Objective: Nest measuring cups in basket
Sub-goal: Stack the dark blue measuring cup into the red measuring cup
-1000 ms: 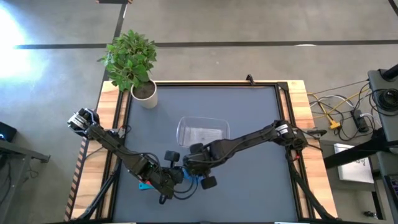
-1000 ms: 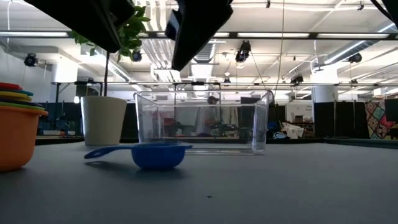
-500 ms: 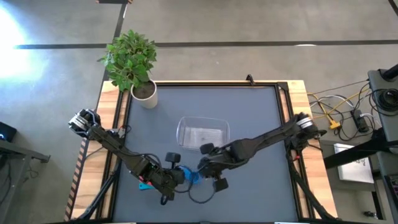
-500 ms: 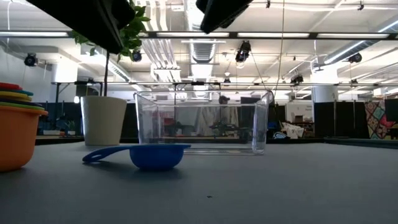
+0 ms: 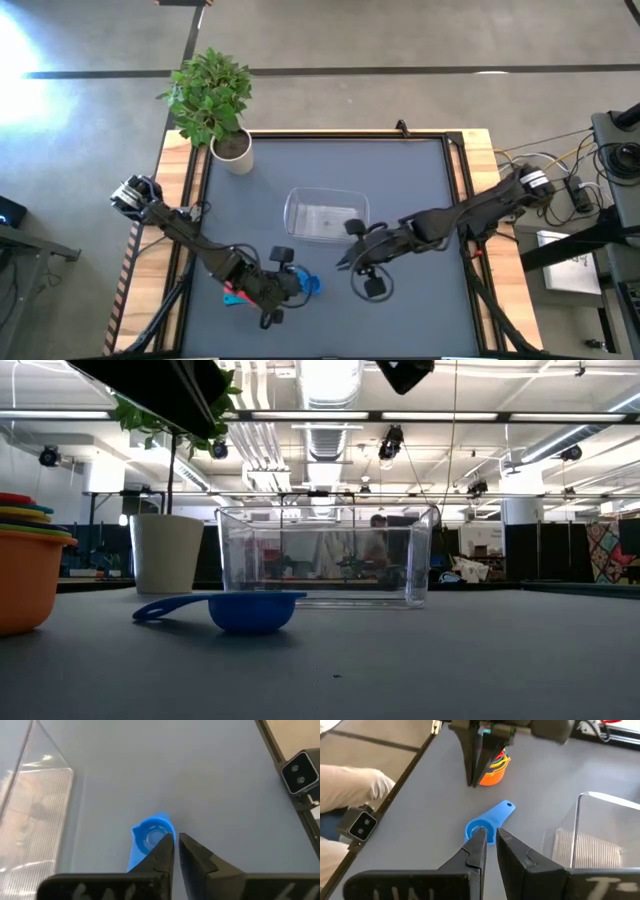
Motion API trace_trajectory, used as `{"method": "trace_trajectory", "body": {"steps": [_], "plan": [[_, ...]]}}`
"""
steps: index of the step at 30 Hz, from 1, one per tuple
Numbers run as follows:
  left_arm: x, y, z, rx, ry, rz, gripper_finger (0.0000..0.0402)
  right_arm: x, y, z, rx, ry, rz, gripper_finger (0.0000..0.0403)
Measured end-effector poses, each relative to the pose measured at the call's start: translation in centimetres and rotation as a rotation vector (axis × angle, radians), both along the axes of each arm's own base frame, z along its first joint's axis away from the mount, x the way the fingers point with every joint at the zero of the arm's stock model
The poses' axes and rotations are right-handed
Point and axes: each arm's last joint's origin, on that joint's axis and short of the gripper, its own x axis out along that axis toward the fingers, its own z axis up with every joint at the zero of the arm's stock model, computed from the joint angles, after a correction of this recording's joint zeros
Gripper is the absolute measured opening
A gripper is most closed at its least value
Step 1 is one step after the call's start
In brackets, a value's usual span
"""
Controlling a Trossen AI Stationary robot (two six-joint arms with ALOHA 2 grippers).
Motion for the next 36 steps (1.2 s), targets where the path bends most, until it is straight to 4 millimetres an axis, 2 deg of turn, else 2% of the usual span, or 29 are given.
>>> {"method": "trace_trajectory", "body": {"steps": [12, 17, 23, 36], "plan": [[0.5, 1.1, -1.3, -0.031, 0.006, 0.013, 0.0141, -2.2, -0.9, -0.3, 0.022, -0.093, -0.018, 0.0034], [1.4, 1.3, -3.9, 0.009, 0.079, 0.012, 0.0179, -2.4, -0.9, -0.5, 0.031, -0.094, -0.021, 0.0034], [2.8, 1.8, -5.7, 0.014, 0.148, -0.007, 0.0209, -2.5, -1.0, -0.8, 0.033, -0.09, -0.022, 0.0034], [3.1, 4.1, -6.4, -0.016, 0.286, -0.041, 0.0243, -2.5, -1.0, -0.9, 0.03, -0.088, -0.017, 0.0034]]}}
